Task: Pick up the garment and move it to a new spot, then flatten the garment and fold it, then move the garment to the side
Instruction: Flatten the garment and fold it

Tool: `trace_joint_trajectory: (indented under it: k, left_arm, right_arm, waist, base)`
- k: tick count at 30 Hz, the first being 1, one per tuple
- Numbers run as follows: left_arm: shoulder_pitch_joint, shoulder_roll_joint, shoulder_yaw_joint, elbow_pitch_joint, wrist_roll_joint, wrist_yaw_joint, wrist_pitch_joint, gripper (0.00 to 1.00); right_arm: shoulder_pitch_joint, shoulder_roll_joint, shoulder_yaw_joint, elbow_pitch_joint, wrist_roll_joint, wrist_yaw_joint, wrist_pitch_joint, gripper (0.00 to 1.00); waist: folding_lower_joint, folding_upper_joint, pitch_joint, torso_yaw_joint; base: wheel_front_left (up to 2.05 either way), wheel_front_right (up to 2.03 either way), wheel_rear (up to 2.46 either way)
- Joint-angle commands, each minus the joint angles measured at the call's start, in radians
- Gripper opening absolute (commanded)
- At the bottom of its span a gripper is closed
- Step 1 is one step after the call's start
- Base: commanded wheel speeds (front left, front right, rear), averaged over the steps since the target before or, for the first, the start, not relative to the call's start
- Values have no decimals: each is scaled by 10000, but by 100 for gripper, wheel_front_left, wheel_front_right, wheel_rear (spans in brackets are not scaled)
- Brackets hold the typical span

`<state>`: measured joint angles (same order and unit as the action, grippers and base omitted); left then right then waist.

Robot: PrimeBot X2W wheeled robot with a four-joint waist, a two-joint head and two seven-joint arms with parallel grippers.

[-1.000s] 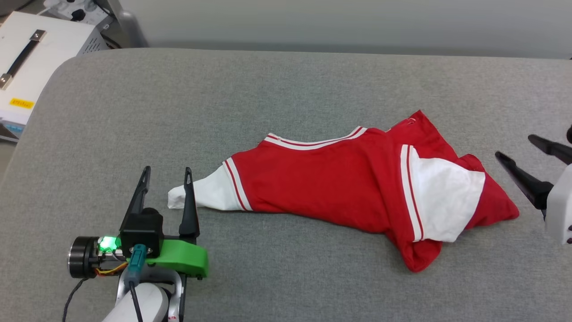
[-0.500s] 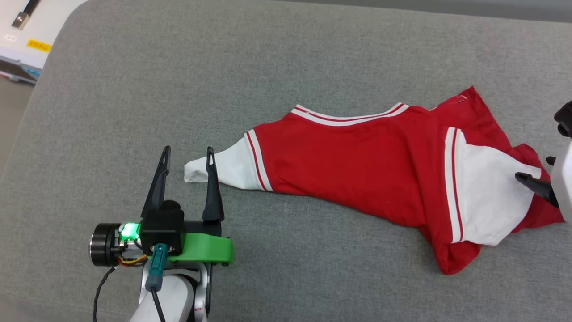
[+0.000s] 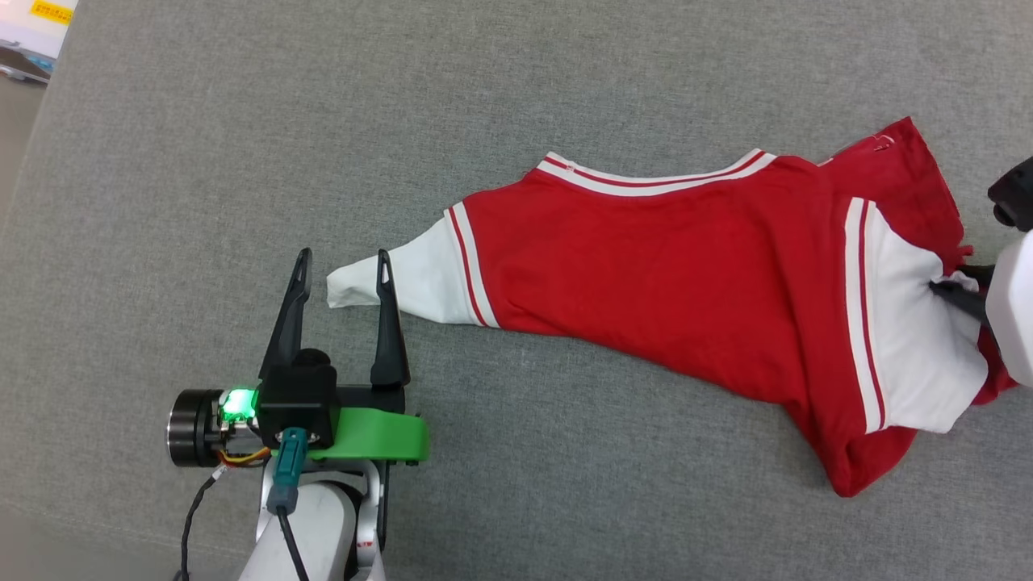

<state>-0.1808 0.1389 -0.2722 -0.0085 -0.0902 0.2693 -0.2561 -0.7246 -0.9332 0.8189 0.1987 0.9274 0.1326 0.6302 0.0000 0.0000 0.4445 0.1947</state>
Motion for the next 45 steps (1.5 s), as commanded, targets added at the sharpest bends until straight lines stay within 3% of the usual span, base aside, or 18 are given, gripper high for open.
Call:
trace_joint_trajectory:
  k: [1, 15, 20, 25, 33, 45]
  left_arm:
    - [-128, -92, 90, 36, 113, -80, -57, 100]
    - [160, -336, 514, 282, 389, -592, -57, 100]
    - [380, -394, 669, 346, 451, -643, -57, 100]
    - [907, -468, 799, 484, 454, -754, -57, 100]
    - [1595, -482, 1033, 631, 443, -924, -57, 100]
    - [1837, -495, 1230, 678, 570, -1153, -57, 100]
  right_arm:
    - [-19, 496, 429, 314, 43, -19, -341, 0]
    - [-3322, 409, 483, 2147, -645, -19, -3281, 0]
    - [-3426, 590, 729, 2665, -513, -19, -4075, 0]
    - [-1889, 371, 1716, 2063, -99, -19, -5003, 0]
    - [1106, -108, 2407, 906, 654, -19, -5867, 0]
    - [4672, 17, 1893, 1581, 1453, -19, -6784, 0]
  waist:
    - [0, 0, -96, -94]
    - [0, 0, -832, -182]
    - [0, 0, -1156, -288]
    - [0, 0, -1936, -578]
    - [0, 0, -2816, -1153]
    - [0, 0, -3023, -1531]
  base:
    - [0, 0, 0]
    - [0, 0, 0]
    - [0, 0, 0]
    - [0, 0, 0]
    - [0, 0, 0]
    - [0, 0, 0]
